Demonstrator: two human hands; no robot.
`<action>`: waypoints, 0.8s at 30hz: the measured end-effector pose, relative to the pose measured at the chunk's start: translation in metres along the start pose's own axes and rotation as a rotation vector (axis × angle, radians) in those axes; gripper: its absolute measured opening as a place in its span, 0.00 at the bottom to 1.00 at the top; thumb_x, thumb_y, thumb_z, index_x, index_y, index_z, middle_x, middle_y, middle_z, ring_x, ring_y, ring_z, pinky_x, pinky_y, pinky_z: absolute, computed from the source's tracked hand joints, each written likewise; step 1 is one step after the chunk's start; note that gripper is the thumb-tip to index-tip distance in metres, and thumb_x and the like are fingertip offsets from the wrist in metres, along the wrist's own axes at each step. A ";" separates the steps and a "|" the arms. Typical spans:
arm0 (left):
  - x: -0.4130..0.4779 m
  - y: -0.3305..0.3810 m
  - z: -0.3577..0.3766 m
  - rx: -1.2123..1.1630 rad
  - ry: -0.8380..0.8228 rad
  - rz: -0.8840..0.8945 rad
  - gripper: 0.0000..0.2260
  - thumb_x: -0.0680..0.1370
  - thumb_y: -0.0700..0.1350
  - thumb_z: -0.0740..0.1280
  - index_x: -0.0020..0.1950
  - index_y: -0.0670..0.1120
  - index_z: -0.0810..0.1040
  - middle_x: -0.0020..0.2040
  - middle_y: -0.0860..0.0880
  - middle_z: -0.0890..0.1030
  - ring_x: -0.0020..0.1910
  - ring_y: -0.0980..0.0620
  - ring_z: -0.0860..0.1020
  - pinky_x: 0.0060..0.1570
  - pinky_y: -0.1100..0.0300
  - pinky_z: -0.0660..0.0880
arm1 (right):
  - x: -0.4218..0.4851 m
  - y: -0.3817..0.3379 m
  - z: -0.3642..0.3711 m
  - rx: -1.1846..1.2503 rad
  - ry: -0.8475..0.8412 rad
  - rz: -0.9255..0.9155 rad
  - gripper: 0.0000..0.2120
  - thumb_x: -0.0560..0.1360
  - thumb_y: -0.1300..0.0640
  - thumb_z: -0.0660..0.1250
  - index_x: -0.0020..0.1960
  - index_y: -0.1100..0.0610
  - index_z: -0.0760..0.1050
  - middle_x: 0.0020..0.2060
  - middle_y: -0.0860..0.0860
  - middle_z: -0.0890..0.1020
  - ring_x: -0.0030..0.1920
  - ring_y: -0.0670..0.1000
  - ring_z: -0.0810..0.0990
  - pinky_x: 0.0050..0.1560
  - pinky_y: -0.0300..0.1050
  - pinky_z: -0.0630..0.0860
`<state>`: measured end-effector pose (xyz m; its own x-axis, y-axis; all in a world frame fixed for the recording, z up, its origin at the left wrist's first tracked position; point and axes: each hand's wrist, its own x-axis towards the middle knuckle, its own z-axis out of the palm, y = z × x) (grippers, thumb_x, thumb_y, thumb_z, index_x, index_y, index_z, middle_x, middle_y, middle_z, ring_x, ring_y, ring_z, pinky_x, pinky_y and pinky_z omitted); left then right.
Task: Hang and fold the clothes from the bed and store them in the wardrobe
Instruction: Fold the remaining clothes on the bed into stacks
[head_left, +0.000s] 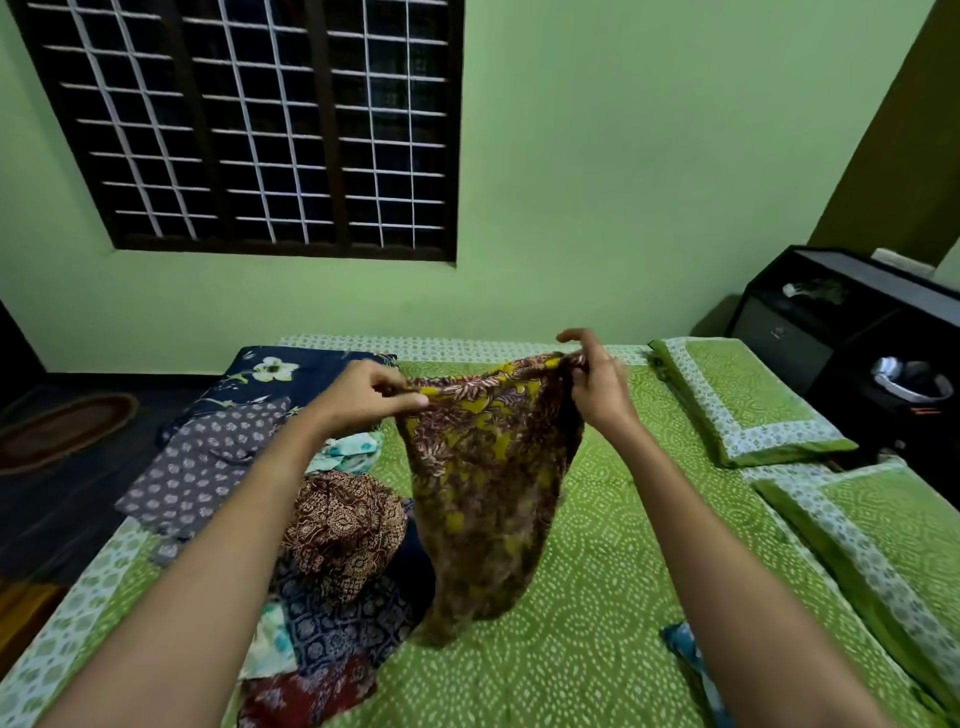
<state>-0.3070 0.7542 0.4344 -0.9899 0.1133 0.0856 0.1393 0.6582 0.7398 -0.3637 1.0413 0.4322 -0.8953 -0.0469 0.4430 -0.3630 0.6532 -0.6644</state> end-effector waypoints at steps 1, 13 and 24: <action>0.000 0.002 -0.003 -0.014 0.078 0.028 0.13 0.71 0.51 0.73 0.40 0.40 0.82 0.36 0.42 0.79 0.35 0.48 0.76 0.37 0.59 0.70 | 0.002 0.002 -0.004 -0.026 -0.039 -0.014 0.27 0.72 0.76 0.54 0.63 0.54 0.72 0.44 0.55 0.76 0.46 0.52 0.73 0.41 0.38 0.66; 0.012 0.013 0.016 -0.305 0.398 0.119 0.11 0.82 0.45 0.54 0.41 0.46 0.68 0.36 0.50 0.68 0.37 0.57 0.66 0.36 0.67 0.63 | -0.004 0.010 -0.005 -0.245 -0.487 -0.294 0.18 0.69 0.69 0.64 0.54 0.53 0.77 0.50 0.52 0.80 0.52 0.54 0.77 0.51 0.53 0.76; 0.018 0.041 0.024 -0.753 0.337 0.180 0.12 0.83 0.44 0.51 0.42 0.45 0.68 0.38 0.49 0.79 0.35 0.52 0.77 0.40 0.57 0.76 | -0.034 -0.021 0.048 0.152 -0.738 -0.245 0.20 0.67 0.65 0.74 0.56 0.62 0.73 0.54 0.53 0.74 0.51 0.50 0.75 0.51 0.40 0.77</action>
<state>-0.3182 0.8009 0.4504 -0.9263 -0.1380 0.3506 0.3582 -0.0340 0.9330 -0.3379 0.9934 0.4021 -0.7061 -0.6997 0.1088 -0.5553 0.4518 -0.6983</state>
